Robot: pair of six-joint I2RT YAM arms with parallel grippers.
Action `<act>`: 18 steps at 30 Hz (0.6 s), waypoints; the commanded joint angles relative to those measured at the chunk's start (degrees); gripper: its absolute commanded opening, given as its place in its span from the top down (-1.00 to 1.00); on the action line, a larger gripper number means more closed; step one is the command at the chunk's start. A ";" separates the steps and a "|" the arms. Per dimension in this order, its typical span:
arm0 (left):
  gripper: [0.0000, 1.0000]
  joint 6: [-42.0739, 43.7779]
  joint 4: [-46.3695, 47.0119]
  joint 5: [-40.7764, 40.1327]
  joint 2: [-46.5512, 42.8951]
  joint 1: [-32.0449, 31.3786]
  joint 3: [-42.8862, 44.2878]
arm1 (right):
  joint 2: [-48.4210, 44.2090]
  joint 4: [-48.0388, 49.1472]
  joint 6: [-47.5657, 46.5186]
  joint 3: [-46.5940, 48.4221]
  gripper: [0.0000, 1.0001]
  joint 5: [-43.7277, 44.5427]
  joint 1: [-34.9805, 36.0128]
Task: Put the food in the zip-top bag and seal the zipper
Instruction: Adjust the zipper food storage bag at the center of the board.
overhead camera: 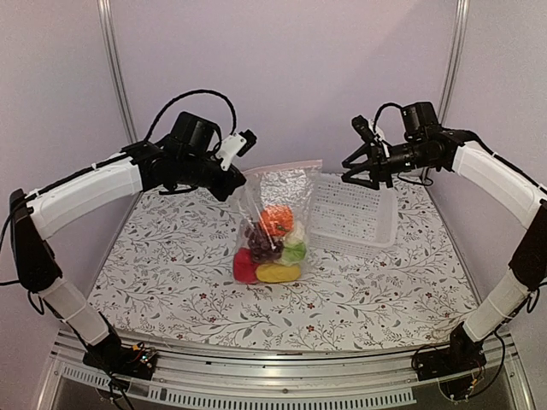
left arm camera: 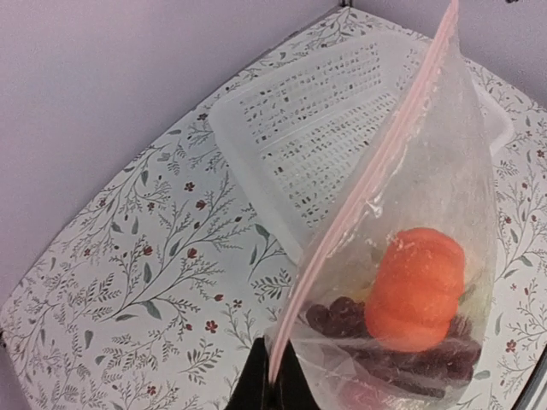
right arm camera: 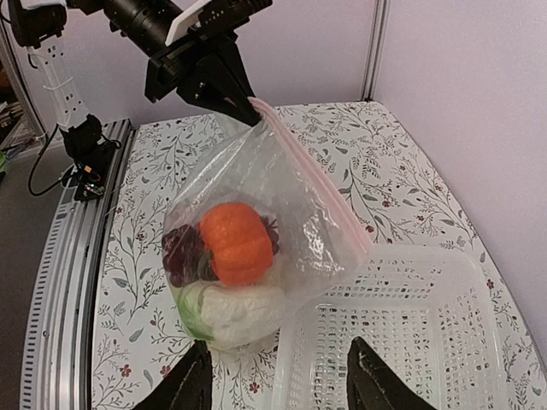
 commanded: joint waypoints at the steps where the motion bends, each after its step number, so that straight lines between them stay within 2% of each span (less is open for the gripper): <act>1: 1.00 2.11 0.88 -5.95 -7.59 3.11 -0.23 | -1.87 -1.16 0.58 0.70 -0.08 0.19 -1.45; 7: 1.00 -0.23 1.05 5.86 -10.21 2.54 -7.56 | -4.29 -0.29 1.83 -2.47 -0.14 2.22 -5.34; 13: 0.96 -3.49 0.14 4.92 -12.51 -1.69 -18.19 | -9.19 3.38 4.21 -9.07 -0.18 8.65 -7.70; 16: 0.59 -4.73 -1.33 5.73 -13.61 -3.35 -21.23 | -11.50 6.90 6.07 -13.96 -0.25 12.95 -8.13; 17: 0.43 -4.86 -2.19 6.32 -13.81 -4.22 -21.60 | -12.26 8.15 6.77 -15.41 -0.36 14.55 -8.43; 18: 0.28 -4.95 -3.09 6.58 -14.07 -4.92 -21.68 | -12.88 10.02 8.65 -16.69 -0.65 16.67 -8.76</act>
